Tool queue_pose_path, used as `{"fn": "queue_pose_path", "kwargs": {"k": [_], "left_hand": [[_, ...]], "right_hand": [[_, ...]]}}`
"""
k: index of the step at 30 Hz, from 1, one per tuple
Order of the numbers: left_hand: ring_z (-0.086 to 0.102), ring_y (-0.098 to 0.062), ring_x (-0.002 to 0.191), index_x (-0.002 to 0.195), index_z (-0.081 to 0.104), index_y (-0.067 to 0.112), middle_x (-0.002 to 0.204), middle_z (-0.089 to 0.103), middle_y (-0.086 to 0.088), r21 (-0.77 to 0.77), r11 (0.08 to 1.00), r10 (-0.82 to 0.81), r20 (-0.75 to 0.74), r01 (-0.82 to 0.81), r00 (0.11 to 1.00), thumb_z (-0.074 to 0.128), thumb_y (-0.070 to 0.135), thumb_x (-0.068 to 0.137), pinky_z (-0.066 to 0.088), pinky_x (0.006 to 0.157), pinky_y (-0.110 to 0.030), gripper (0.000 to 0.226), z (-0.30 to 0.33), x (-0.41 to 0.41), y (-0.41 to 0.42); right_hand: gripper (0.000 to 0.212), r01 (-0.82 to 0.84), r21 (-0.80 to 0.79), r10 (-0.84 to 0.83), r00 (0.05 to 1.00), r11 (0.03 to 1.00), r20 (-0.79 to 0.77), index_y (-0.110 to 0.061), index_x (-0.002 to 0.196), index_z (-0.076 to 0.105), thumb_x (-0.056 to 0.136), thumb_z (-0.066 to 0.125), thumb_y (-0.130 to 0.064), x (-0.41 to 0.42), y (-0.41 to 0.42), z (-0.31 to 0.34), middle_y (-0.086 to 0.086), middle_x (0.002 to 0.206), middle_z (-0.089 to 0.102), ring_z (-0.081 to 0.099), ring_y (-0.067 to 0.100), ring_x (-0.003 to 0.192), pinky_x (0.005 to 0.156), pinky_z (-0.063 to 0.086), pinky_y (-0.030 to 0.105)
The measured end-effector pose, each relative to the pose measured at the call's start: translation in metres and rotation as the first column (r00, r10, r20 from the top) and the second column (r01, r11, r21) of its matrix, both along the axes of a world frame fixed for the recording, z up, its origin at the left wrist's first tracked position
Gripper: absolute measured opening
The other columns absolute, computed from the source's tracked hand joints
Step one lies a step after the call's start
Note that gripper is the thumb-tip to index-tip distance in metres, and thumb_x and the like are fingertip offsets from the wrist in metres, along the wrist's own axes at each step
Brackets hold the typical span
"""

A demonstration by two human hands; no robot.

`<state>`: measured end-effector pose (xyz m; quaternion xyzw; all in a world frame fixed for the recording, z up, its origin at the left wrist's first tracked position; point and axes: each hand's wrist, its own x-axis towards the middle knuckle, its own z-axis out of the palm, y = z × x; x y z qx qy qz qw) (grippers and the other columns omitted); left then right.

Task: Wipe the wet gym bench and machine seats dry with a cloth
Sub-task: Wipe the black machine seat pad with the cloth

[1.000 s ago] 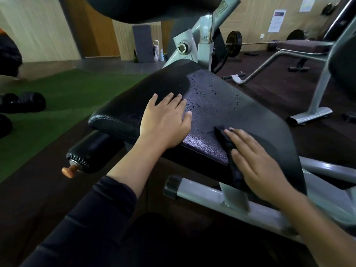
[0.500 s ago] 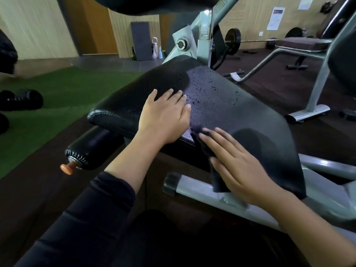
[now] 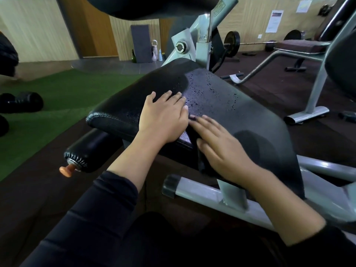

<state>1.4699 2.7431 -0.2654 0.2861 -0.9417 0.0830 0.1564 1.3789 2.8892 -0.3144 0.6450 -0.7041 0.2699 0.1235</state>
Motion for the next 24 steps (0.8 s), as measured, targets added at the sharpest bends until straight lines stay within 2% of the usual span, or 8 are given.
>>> {"fn": "queue_pose_path", "kwargs": {"k": [3, 6, 9, 12, 15, 17, 24], "left_hand": [[0.013, -0.009, 0.147, 0.151, 0.028, 0.026, 0.16, 0.02, 0.01, -0.002, 1.0, -0.003, 0.01, 0.003, 1.0, 0.019, 0.036, 0.102, 0.007, 0.118, -0.043, 0.051, 0.001, 0.001, -0.001], [0.011, -0.009, 0.148, 0.152, 0.026, 0.026, 0.16, 0.018, 0.01, 0.004, 1.0, -0.001, 0.03, 0.001, 1.0, 0.02, 0.038, 0.102, 0.005, 0.119, -0.044, 0.052, 0.002, 0.0, -0.001], [0.009, -0.01, 0.148, 0.153, 0.023, 0.027, 0.161, 0.016, 0.01, 0.014, 1.0, 0.006, 0.047, -0.007, 0.999, 0.02, 0.04, 0.101, 0.004, 0.119, -0.045, 0.054, 0.001, -0.003, -0.002], [0.008, -0.011, 0.148, 0.153, 0.021, 0.029, 0.161, 0.014, 0.01, 0.015, 1.0, 0.013, 0.064, -0.014, 0.998, 0.019, 0.041, 0.1, 0.002, 0.119, -0.045, 0.055, 0.002, -0.007, -0.004], [0.006, -0.012, 0.149, 0.153, 0.02, 0.031, 0.161, 0.013, 0.011, 0.017, 1.0, 0.016, 0.08, -0.018, 0.997, 0.019, 0.042, 0.1, 0.001, 0.119, -0.046, 0.055, 0.003, -0.014, -0.008], [0.006, -0.013, 0.149, 0.153, 0.02, 0.031, 0.161, 0.012, 0.01, 0.023, 0.999, 0.02, 0.085, -0.022, 0.996, 0.019, 0.042, 0.1, 0.001, 0.119, -0.047, 0.054, 0.004, -0.022, -0.013], [0.006, -0.017, 0.149, 0.153, 0.019, 0.032, 0.162, 0.011, 0.007, 0.036, 0.998, 0.047, 0.081, -0.05, 0.996, 0.017, 0.038, 0.101, 0.001, 0.119, -0.05, 0.052, 0.005, -0.049, -0.023]], "right_hand": [[0.046, -0.155, 0.038, 0.156, 0.987, 0.987, -0.043, -0.019, 0.142, 0.039, 0.097, 0.031, -0.022, -0.008, 0.032, -0.007, -0.009, 0.151, 0.033, 0.02, 0.011, 0.143, 0.118, 0.015, 0.026], [0.045, -0.212, 0.075, 0.211, 0.977, 0.974, 0.032, -0.021, 0.141, 0.041, 0.097, 0.033, -0.019, -0.042, 0.053, -0.01, -0.011, 0.15, 0.033, 0.021, 0.013, 0.143, 0.117, 0.021, 0.032], [0.044, -0.184, 0.06, 0.172, 0.971, 0.981, 0.168, -0.025, 0.139, 0.042, 0.096, 0.033, -0.021, -0.071, 0.049, -0.012, -0.011, 0.149, 0.035, 0.022, 0.013, 0.143, 0.116, 0.021, 0.036], [0.046, -0.109, 0.036, 0.096, 0.963, 0.993, 0.253, -0.036, 0.137, 0.038, 0.093, 0.032, -0.029, -0.078, 0.028, -0.007, -0.016, 0.148, 0.035, 0.021, 0.007, 0.142, 0.117, 0.019, 0.037], [0.048, -0.072, 0.049, 0.06, 0.976, 0.996, 0.211, -0.045, 0.138, 0.029, 0.09, 0.032, -0.042, -0.063, 0.007, -0.003, -0.022, 0.149, 0.029, 0.015, 0.004, 0.143, 0.118, 0.014, 0.028], [0.051, -0.035, 0.038, 0.029, 0.985, 0.999, 0.168, -0.043, 0.14, 0.028, 0.09, 0.03, -0.05, -0.053, 0.0, -0.003, -0.023, 0.149, 0.027, 0.014, 0.003, 0.143, 0.117, 0.012, 0.023], [0.05, -0.035, -0.007, 0.036, 0.979, 0.999, 0.2, -0.033, 0.141, 0.037, 0.094, 0.026, -0.044, -0.061, -0.018, -0.003, -0.018, 0.148, 0.034, 0.02, 0.006, 0.142, 0.117, 0.013, 0.023]]}}
